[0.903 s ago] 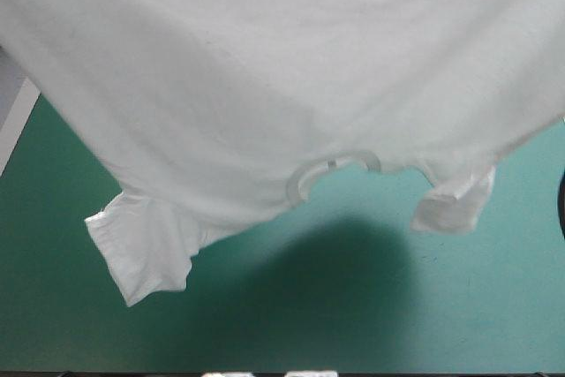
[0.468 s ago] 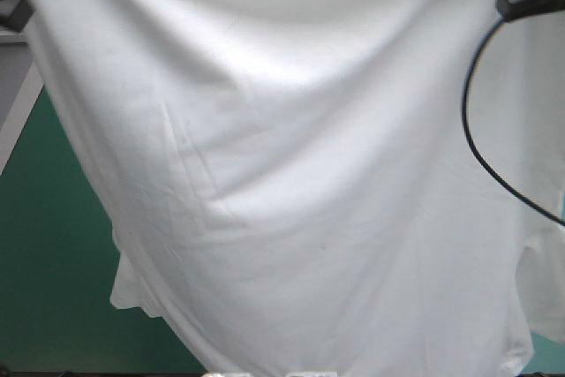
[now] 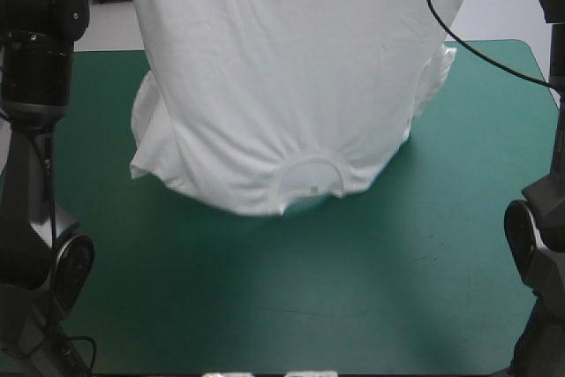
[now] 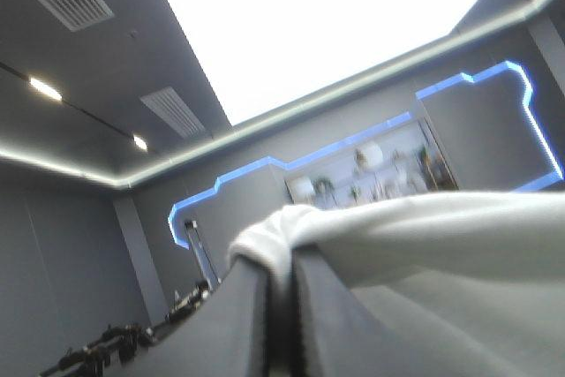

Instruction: Fold the cloth

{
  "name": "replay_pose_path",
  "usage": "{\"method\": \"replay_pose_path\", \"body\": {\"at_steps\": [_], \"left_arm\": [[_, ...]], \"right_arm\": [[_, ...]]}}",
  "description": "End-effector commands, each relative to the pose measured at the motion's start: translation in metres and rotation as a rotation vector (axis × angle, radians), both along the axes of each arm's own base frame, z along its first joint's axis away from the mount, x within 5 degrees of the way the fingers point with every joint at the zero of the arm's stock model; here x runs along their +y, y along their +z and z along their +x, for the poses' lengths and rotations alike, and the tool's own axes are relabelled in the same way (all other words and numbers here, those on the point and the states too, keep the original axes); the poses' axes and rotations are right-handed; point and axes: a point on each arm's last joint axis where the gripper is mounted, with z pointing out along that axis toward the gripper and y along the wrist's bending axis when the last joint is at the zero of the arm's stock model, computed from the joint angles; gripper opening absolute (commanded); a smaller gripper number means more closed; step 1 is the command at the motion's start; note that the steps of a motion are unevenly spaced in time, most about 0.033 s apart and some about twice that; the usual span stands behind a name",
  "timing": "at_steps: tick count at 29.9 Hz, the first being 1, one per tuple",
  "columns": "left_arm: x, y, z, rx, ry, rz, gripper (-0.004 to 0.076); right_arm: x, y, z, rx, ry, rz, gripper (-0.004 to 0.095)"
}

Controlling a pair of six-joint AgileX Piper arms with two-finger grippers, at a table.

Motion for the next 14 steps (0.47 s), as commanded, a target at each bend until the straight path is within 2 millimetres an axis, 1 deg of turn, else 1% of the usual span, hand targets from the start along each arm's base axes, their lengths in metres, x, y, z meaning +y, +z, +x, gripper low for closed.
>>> {"method": "replay_pose_path", "body": {"at_steps": [1,4,6,8,10,12,14], "left_arm": [[0.022,0.035,-0.034,-0.325,-0.046,-0.126,-0.0008],[0.024,0.040,-0.036,-0.373,-0.034,-0.129,-0.0008],[0.024,0.038,-0.031,-0.364,-0.030,-0.128,-0.0008],[0.027,0.029,-0.014,-0.291,-0.011,-0.124,-0.0008],[0.029,0.011,0.011,-0.148,-0.016,-0.139,-0.0008],[0.030,-0.009,0.036,0.013,-0.032,-0.161,-0.0008],[0.033,-0.031,0.057,0.172,-0.029,-0.163,-0.0008]], "right_arm": [[-0.020,0.040,-0.034,-0.330,-0.041,0.031,-0.0017],[-0.026,0.041,-0.034,-0.354,-0.048,0.044,-0.0017],[-0.026,0.037,-0.029,-0.332,-0.053,0.037,-0.0017],[-0.027,0.030,-0.018,-0.294,-0.056,0.027,-0.0017],[-0.026,0.018,-0.004,-0.229,-0.053,0.021,-0.0017],[-0.026,0.001,0.014,-0.126,-0.049,0.009,-0.0017],[-0.025,-0.022,0.033,0.013,-0.038,-0.007,-0.0017]]}}
